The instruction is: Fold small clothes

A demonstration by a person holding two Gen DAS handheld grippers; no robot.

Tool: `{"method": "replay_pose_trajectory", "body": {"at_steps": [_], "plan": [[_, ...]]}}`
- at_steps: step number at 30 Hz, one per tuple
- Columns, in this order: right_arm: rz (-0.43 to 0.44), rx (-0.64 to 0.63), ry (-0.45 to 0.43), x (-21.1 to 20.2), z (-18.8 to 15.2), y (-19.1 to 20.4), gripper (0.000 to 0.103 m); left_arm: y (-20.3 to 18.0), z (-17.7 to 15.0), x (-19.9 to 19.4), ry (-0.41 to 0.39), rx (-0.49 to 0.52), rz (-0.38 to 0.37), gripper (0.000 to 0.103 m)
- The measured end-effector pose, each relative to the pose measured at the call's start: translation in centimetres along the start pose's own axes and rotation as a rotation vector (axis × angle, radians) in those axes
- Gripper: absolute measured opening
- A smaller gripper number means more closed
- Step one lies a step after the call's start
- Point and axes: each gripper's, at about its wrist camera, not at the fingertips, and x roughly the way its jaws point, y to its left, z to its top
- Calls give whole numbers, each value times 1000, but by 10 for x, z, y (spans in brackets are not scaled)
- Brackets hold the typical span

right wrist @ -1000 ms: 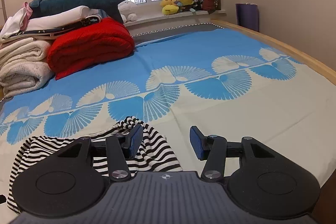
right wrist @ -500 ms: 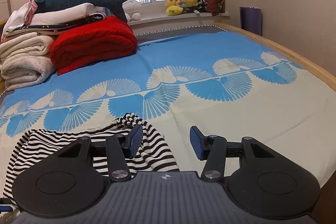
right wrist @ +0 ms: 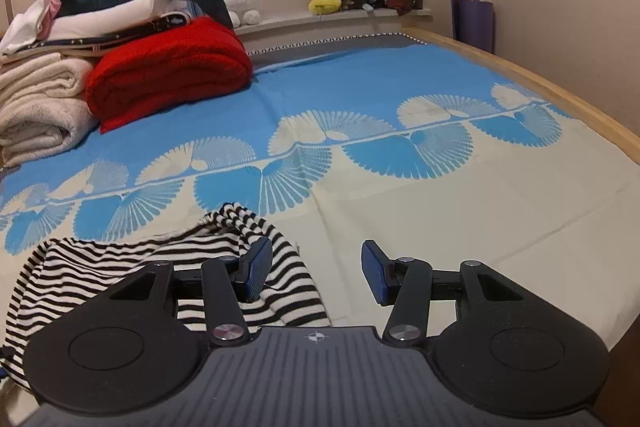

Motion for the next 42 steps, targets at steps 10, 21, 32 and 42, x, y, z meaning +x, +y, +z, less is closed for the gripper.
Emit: {"method": "replay_pose_trajectory", "body": {"at_steps": [10,21,32,42], "plan": [[-3,-58,4,2,11,9,51,-7,6,5,0,83,3,15],[-37,11,-80,-3,24,8,51,-6,8,-38,-58,140,33,12],[-20,-116,-66,-2,16,26,51,28,17,-35,36,-16,38,29],[-43,-99,-50,-6,12,7,51,22,15,-20,27,44,56,25]]}}
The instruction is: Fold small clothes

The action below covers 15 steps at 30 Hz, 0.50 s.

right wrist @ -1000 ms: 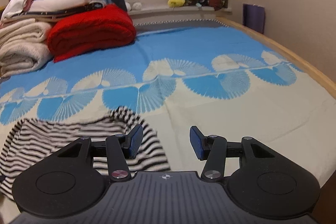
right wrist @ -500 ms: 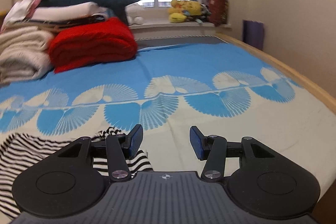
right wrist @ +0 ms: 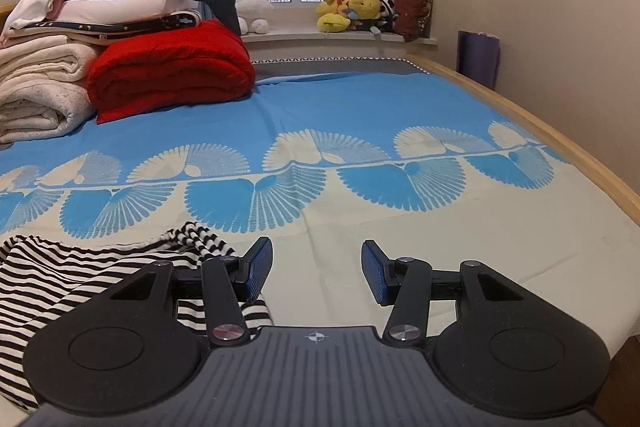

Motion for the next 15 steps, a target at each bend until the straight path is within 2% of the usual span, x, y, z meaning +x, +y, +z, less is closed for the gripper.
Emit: {"method": "replay_pose_trajectory", "body": {"at_steps": [6,15], "plan": [[-9,18,6,0,-1,-8,51,-6,-2,1,-11,50,16,17],[-2,17,6,1,-1,-4,51,-14,-4,-12,-57,96,62,13]]}}
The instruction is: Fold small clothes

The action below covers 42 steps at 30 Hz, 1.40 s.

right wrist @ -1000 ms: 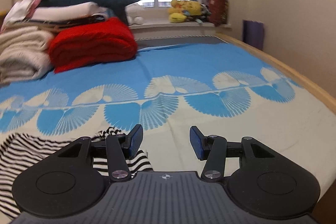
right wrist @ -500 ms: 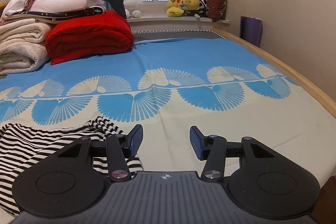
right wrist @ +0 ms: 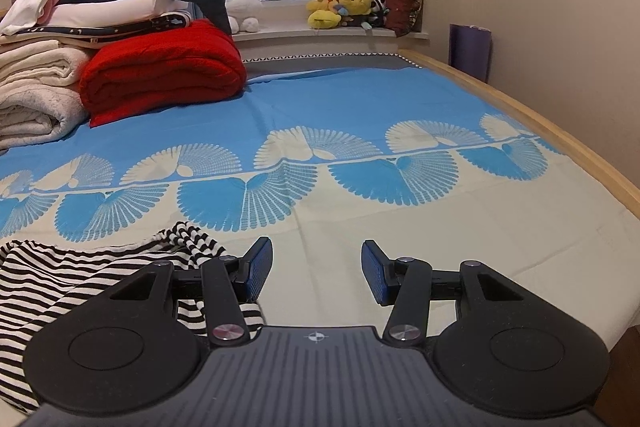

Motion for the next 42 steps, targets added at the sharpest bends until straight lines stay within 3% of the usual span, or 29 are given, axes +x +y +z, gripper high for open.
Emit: {"method": "replay_pose_trajectory", "body": {"at_steps": [14,22,26,29,34,38,42], "plan": [[20,-3,15,9,3,7,51,2,-2,-6,-8,15,33,13],[9,10,22,12,4,-3,51,-6,-4,-4,-14,70,60,13],[6,7,36,13,3,-7,51,-26,2,-11,-13,125,112,13],[25,48,48,15,5,-16,51,-73,-4,-27,-78,267,158,12],[49,78,36,16,9,-30,51,-211,-60,-52,-230,608,64,11],[57,95,33,17,10,-42,51,-320,-153,-49,-265,884,-123,10],[62,121,39,20,11,-53,51,-367,-258,-9,-182,1168,-270,13]]}}
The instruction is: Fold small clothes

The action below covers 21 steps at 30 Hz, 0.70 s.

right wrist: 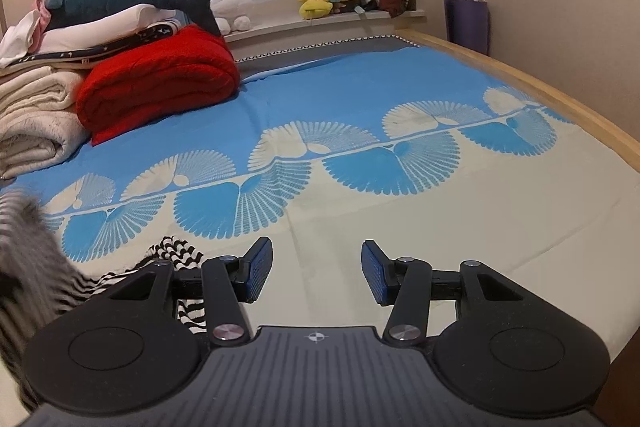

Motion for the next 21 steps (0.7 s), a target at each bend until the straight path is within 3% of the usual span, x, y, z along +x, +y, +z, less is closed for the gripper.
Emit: {"method": "replay_pose_trajectory", "body": {"at_steps": [3,5,7,8,9,11,14,16,21], "plan": [[11,20,4,1,1,-5,51,-36,-30,34,70,109,-133,20],[26,26,12,3,1,-6,51,-35,-38,36,130,102,-177,23],[58,32,33,7,1,-4,51,-16,-38,15,84,54,-215,44],[80,36,48,10,1,-3,51,-1,-37,2,46,21,-211,50],[107,43,68,15,2,-2,51,14,-36,-11,12,-13,-192,58],[175,67,124,30,3,3,51,56,-37,-25,-16,-119,-115,60],[266,107,198,53,7,17,51,109,-46,-23,20,-295,55,60],[315,141,251,72,10,31,51,134,-54,-18,70,-382,120,61],[331,219,402,120,5,51,51,172,-79,-10,158,-633,121,73]]}}
